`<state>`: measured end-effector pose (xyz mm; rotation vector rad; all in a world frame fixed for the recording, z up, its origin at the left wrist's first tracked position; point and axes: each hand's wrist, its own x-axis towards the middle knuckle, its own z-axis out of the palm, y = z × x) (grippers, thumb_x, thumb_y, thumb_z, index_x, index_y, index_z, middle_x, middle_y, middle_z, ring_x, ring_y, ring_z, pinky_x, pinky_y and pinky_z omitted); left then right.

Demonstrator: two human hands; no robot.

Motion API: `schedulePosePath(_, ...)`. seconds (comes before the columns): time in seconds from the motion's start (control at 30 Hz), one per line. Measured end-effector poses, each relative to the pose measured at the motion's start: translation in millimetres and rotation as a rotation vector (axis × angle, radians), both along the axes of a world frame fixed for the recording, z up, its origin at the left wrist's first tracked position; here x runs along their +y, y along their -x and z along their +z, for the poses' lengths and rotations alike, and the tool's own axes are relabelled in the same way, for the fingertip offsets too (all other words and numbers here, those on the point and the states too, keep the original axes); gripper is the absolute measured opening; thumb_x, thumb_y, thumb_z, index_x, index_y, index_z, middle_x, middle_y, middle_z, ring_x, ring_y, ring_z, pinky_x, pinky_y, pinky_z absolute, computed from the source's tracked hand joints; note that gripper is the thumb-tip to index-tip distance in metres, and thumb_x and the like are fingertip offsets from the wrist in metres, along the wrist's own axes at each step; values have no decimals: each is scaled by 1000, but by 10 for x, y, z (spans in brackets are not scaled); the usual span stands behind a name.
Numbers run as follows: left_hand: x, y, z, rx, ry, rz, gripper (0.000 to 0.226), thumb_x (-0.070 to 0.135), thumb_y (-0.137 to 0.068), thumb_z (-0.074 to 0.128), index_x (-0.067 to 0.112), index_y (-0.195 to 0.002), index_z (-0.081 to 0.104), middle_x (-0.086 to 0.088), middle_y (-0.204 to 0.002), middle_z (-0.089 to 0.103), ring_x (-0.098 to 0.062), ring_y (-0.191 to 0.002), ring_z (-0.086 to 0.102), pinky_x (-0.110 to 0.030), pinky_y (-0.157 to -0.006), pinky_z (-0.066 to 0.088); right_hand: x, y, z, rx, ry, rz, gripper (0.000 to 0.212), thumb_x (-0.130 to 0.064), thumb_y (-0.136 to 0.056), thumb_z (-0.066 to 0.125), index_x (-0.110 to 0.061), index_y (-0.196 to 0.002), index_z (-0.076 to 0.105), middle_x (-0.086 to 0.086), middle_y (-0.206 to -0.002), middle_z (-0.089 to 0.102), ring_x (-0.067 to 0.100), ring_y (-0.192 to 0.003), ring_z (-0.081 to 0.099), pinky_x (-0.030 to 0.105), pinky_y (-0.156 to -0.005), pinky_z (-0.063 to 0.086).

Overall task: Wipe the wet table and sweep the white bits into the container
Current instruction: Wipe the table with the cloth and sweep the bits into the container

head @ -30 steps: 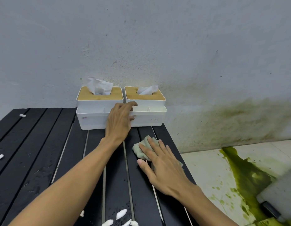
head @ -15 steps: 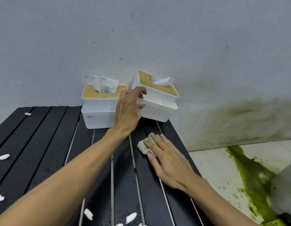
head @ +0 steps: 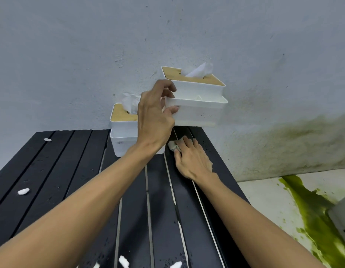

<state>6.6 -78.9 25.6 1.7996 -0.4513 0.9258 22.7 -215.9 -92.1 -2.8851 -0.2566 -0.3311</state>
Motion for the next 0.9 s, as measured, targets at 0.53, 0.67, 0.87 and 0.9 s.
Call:
schedulePosePath(0.53, 199, 83, 209, -29, 73, 14, 40, -10, -73, 69, 15, -102, 56, 16, -92, 55, -21, -99, 57, -36, -85, 58, 71, -334, 74, 105, -44, 116, 54, -32, -96, 29, -12, -144, 43, 17, -160, 28, 39, -149, 19, 47, -121, 21)
schedulePosePath(0.67, 188, 55, 229, -50, 93, 9, 39, -9, -73, 70, 12, -102, 56, 12, -90, 55, -21, -96, 57, -38, -84, 58, -84, 321, 124, 146, -40, 175, 51, -31, -105, 31, -19, -155, 29, 10, -167, 14, 28, -155, 3, 33, -124, 3)
schedulePosePath(0.87, 179, 46, 203, -45, 127, -9, 38, -10, -73, 71, 11, -101, 56, 13, -89, 54, -18, -95, 57, -33, -84, 58, -20, 138, 67, 126, 28, 114, 51, -35, -105, 33, -29, -156, 26, 6, -166, 16, 36, -153, 9, 45, -125, 9)
schedulePosePath(0.9, 173, 45, 197, -44, 128, -10, 38, -11, -72, 71, 10, -101, 56, 12, -89, 54, -17, -94, 57, -32, -84, 58, 3, -16, 44, 118, 25, 89, 51, -34, -104, 34, -28, -154, 29, 6, -165, 20, 38, -152, 14, 48, -124, 12)
